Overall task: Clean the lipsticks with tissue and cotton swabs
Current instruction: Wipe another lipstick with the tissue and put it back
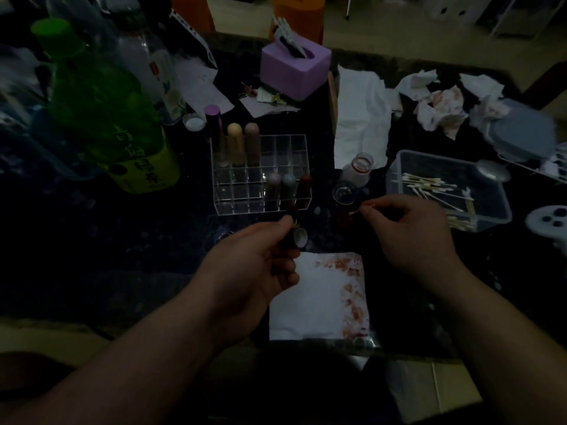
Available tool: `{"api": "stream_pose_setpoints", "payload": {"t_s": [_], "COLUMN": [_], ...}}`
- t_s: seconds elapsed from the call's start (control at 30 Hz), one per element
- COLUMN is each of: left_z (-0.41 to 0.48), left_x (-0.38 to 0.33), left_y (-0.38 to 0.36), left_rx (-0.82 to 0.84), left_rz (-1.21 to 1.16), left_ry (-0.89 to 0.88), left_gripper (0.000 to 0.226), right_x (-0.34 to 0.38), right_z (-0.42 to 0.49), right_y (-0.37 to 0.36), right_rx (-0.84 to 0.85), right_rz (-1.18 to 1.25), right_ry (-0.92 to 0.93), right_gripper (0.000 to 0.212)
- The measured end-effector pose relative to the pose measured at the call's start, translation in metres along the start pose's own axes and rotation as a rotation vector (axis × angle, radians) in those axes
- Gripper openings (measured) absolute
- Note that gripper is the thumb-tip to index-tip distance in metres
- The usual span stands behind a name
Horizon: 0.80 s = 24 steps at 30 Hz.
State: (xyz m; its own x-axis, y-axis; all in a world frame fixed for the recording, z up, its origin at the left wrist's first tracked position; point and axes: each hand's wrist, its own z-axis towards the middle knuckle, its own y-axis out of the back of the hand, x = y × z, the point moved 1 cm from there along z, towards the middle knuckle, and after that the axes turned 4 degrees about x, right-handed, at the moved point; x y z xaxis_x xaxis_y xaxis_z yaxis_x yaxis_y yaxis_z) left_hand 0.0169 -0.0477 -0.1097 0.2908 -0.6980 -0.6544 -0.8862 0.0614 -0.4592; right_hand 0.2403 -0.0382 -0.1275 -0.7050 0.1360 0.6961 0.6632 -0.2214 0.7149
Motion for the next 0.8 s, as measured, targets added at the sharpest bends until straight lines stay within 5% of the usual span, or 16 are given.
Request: {"api": "stream_pose_setpoints", "payload": {"t_s": [0.3, 0.8], "left_z": [-0.006, -0.018], "left_x": [-0.004, -0.001], "left_y": [-0.003, -0.013], "left_rx": [0.092, 0.212], "left_rz": [-0.156, -0.052], "left_ry": [0.084, 0.152], "left_gripper": [0.020, 0.017], "right_x": [0.057, 0.063], "right_z": [-0.033, -0.058], "right_y": [0.033, 0.034], "right_rx": [0.054, 0.155], "right_rz": [0.420, 0.443], "right_ry": [0.149, 0.315], "right_gripper": [0.006, 0.010]}}
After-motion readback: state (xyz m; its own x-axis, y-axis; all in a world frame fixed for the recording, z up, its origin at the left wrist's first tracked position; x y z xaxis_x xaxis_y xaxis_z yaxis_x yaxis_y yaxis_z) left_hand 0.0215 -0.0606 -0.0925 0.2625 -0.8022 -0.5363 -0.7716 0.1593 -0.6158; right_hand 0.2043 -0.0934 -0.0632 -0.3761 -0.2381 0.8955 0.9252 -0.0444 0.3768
